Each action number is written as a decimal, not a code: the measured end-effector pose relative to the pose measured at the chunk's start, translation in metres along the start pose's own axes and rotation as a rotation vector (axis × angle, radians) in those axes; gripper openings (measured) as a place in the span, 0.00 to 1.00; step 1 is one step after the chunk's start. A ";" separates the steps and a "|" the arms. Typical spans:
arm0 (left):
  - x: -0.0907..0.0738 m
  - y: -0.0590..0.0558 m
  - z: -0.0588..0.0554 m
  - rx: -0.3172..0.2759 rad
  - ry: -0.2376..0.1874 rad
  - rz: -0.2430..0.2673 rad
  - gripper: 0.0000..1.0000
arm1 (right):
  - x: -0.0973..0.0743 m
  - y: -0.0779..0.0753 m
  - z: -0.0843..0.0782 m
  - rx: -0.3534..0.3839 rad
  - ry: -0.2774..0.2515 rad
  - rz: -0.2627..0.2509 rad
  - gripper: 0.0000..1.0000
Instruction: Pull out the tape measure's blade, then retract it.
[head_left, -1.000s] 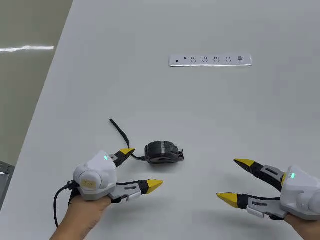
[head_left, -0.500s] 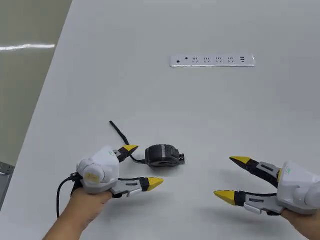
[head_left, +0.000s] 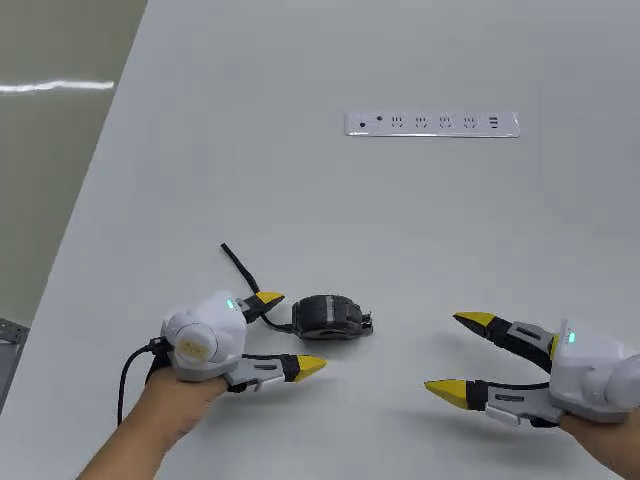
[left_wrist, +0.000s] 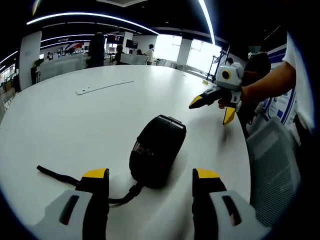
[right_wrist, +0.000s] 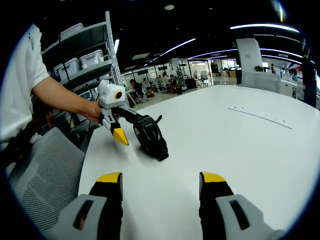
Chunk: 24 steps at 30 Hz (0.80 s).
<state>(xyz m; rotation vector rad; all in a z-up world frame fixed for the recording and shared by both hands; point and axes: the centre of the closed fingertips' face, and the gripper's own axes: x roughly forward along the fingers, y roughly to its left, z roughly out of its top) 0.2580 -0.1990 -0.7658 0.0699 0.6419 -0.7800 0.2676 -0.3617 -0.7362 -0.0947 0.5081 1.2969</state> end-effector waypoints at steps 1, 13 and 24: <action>0.000 0.000 0.001 0.002 0.000 -0.005 0.65 | 0.001 -0.001 0.000 0.000 0.001 0.001 0.62; 0.009 0.000 0.004 0.044 0.014 -0.045 0.61 | 0.010 -0.006 -0.004 0.002 0.023 0.029 0.61; 0.016 0.002 0.001 0.049 0.031 -0.071 0.55 | 0.015 -0.008 -0.004 0.012 0.030 0.042 0.58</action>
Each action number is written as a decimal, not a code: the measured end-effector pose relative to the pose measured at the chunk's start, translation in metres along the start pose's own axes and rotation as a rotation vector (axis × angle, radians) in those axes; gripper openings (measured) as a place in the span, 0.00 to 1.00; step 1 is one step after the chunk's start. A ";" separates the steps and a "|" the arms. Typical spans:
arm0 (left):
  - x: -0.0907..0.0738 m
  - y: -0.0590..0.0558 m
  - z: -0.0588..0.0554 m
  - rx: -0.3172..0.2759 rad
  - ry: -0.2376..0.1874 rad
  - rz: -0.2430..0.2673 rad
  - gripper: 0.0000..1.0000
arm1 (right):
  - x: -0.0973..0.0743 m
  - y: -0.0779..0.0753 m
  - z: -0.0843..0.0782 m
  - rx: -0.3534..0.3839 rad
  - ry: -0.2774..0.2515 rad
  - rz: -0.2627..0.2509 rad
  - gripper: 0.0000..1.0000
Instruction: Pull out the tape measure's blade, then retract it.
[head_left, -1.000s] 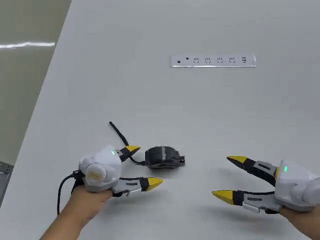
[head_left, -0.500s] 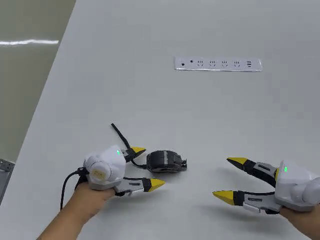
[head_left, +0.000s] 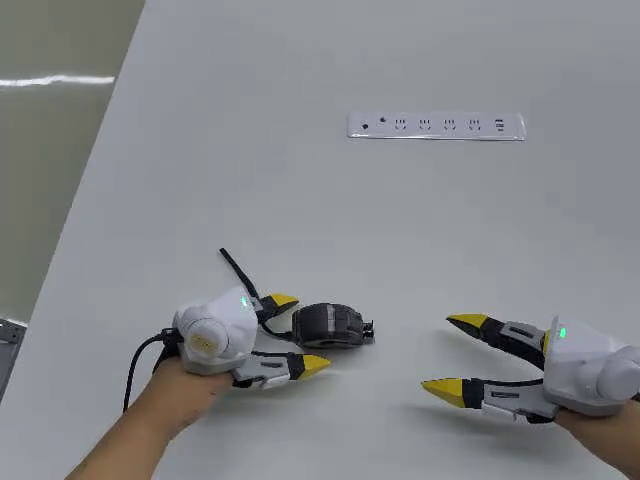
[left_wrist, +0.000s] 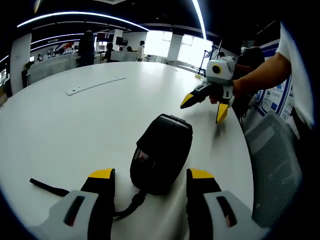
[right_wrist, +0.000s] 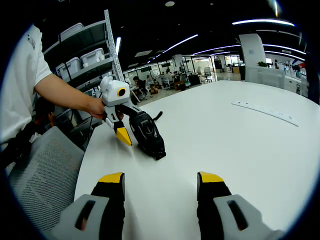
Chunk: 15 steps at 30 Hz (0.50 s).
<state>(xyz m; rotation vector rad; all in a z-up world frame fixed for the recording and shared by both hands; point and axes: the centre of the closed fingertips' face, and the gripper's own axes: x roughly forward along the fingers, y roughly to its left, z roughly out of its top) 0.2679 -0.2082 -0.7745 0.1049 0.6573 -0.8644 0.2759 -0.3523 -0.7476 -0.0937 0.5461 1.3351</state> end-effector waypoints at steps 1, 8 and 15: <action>0.000 0.000 0.001 0.003 -0.002 -0.002 0.54 | 0.000 0.000 -0.001 0.000 0.001 0.001 0.58; 0.002 -0.002 0.001 0.011 0.002 -0.018 0.50 | 0.003 -0.001 -0.002 0.003 0.005 0.007 0.57; 0.005 -0.003 0.001 0.018 0.002 -0.028 0.43 | 0.005 -0.002 -0.002 0.005 0.001 0.009 0.56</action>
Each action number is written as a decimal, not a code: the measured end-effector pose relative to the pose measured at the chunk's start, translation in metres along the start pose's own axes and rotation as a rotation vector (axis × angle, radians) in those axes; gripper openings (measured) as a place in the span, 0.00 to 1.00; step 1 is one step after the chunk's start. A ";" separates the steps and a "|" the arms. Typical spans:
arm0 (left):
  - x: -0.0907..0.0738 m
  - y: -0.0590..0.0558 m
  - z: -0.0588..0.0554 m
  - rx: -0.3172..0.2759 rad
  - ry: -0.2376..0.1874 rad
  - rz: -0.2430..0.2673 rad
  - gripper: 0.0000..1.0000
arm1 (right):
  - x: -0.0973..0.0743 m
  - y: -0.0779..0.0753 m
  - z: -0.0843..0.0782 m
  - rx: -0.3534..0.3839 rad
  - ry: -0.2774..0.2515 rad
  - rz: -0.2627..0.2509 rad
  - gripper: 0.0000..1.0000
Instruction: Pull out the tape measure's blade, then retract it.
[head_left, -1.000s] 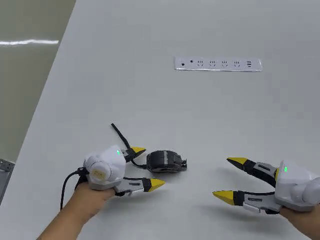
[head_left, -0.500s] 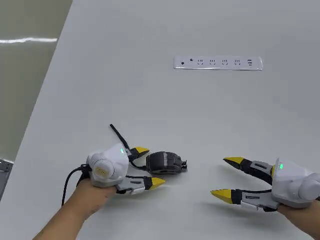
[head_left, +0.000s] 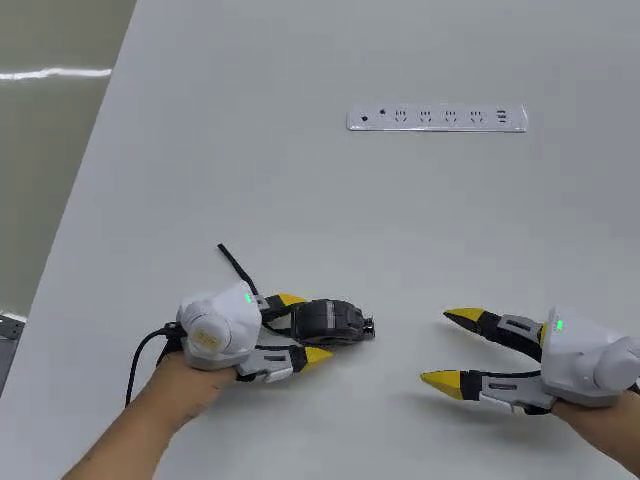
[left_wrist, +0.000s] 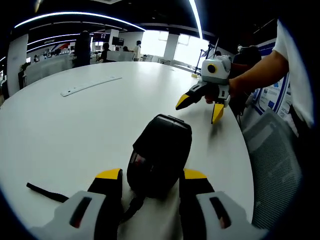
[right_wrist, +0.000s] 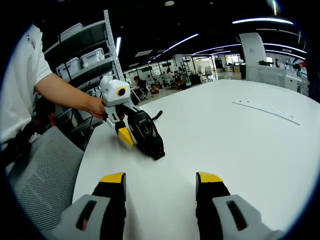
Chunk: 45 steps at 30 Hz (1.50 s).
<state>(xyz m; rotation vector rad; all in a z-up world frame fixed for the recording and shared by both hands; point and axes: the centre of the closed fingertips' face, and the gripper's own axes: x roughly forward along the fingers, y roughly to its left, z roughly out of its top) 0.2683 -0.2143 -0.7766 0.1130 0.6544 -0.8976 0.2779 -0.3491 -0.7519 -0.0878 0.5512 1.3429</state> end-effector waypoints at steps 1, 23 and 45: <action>0.000 0.000 0.000 0.005 -0.002 -0.001 0.41 | 0.000 0.000 0.000 0.000 0.000 0.000 0.56; 0.002 0.000 -0.003 0.019 0.010 -0.022 0.30 | 0.003 -0.001 -0.002 0.000 0.003 0.009 0.54; 0.003 0.001 -0.004 0.051 0.019 -0.036 0.29 | 0.035 0.007 0.003 -0.091 -0.018 0.087 0.48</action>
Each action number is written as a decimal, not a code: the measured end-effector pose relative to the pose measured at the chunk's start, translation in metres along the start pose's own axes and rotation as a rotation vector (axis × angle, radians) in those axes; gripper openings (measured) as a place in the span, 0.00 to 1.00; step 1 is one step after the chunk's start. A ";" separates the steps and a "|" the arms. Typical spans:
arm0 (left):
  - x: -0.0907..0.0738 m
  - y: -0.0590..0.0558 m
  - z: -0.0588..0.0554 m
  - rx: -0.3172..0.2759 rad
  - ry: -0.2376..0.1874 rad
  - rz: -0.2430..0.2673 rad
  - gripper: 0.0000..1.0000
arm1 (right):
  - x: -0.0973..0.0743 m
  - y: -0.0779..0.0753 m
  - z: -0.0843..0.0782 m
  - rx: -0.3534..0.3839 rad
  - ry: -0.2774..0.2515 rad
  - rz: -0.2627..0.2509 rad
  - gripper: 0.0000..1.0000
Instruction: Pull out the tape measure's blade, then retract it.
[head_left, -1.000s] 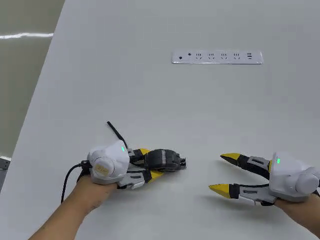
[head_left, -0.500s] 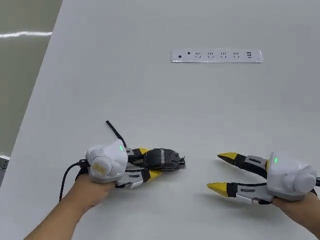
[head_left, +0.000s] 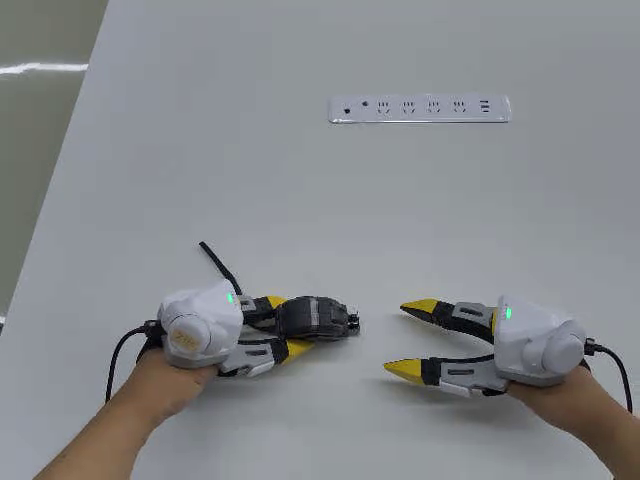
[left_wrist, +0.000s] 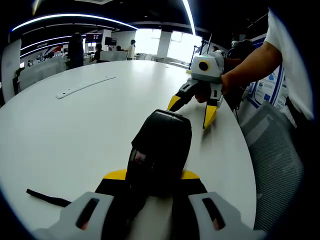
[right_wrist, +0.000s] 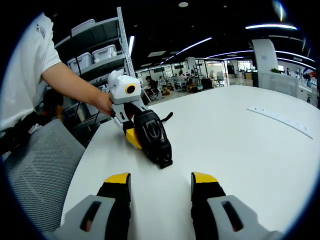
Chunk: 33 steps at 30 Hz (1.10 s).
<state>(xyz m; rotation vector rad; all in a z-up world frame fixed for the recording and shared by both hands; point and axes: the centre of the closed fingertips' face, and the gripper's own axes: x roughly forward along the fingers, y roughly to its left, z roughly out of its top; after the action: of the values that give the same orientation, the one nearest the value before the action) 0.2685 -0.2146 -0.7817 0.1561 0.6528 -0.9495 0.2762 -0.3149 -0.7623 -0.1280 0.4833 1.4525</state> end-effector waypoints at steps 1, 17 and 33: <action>0.000 0.000 0.000 0.000 0.002 -0.001 0.29 | 0.001 0.000 0.000 -0.003 0.001 0.002 0.47; -0.001 0.000 -0.001 0.036 0.015 -0.035 0.29 | 0.024 0.000 0.002 -0.048 0.005 0.059 0.44; 0.000 -0.001 -0.002 0.045 0.011 -0.056 0.29 | 0.043 0.005 -0.004 -0.086 0.032 0.100 0.38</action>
<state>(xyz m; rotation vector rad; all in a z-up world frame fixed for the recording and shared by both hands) 0.2666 -0.2143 -0.7827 0.1839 0.6486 -1.0179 0.2726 -0.2764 -0.7811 -0.1983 0.4583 1.5723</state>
